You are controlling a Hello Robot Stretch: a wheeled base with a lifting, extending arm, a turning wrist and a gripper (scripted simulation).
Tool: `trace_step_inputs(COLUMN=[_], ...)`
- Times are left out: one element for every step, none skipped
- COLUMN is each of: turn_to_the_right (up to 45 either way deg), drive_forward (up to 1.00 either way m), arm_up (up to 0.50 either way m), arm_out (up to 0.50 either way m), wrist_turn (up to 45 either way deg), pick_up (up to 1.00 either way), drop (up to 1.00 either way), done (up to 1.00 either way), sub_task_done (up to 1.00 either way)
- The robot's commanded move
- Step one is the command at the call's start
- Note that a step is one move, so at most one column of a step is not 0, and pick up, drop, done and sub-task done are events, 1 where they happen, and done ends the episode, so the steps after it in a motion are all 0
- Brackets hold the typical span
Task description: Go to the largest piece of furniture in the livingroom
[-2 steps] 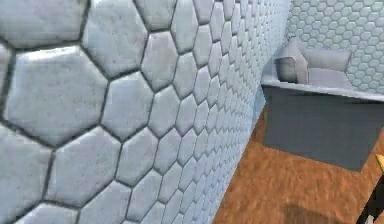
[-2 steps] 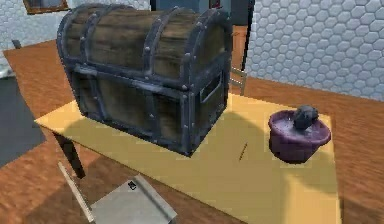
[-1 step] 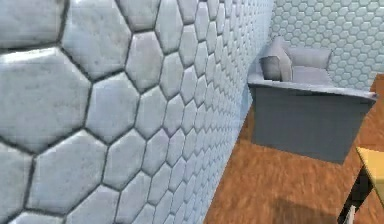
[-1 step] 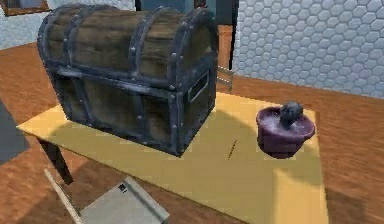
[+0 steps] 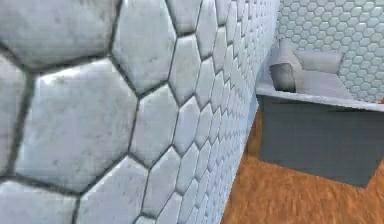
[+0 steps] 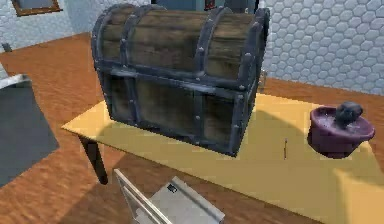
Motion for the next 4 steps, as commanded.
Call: trace_step_inputs(turn_to_the_right=[30.0,0.0,15.0,0.0], drive_forward=[0.00,1.00,0.00,0.05], arm_up=[0.00,0.00,0.00,0.00], arm_out=[0.00,0.00,0.00,0.00], wrist_turn=[0.0,0.0,0.0,0.0], pick_up=[0.00,0.00,0.00,0.00], drop=[0.00,0.00,0.00,0.00], done=[0.00,0.00,0.00,0.00], sub_task_done=[0.00,0.00,0.00,0.00])
